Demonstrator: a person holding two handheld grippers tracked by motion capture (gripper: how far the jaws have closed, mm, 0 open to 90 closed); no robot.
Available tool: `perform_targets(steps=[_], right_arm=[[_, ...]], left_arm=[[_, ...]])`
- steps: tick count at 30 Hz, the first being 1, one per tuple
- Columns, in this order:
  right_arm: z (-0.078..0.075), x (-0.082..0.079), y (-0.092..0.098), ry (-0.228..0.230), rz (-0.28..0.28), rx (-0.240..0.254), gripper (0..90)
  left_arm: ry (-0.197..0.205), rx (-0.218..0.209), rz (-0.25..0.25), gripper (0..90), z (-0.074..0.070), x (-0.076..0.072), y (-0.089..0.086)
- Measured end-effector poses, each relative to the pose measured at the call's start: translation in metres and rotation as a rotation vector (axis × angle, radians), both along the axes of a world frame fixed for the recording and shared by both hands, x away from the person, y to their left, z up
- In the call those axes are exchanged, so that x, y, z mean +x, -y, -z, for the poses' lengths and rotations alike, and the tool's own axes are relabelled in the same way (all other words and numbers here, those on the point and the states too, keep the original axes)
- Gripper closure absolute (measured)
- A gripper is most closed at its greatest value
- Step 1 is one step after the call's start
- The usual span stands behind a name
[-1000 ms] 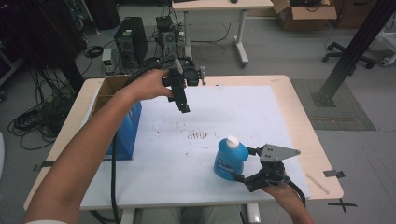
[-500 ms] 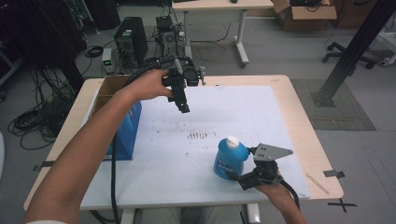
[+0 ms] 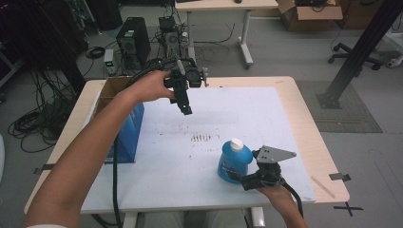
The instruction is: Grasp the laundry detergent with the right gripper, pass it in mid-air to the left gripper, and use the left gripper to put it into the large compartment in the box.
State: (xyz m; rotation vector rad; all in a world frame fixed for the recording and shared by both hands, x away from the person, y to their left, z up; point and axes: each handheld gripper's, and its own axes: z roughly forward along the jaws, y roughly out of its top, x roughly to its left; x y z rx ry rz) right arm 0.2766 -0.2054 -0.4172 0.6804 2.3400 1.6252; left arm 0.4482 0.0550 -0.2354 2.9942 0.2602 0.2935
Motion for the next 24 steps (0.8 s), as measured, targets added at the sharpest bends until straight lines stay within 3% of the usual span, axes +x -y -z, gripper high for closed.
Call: perform_targets(steps=[24], right_arm=[[0.0015,-0.0017,-0.0001,0.027,-0.007,0.020,32.2]], left_arm=[[-0.001,0.007,-0.001,7.2,0.0014,0.0002,0.0013]])
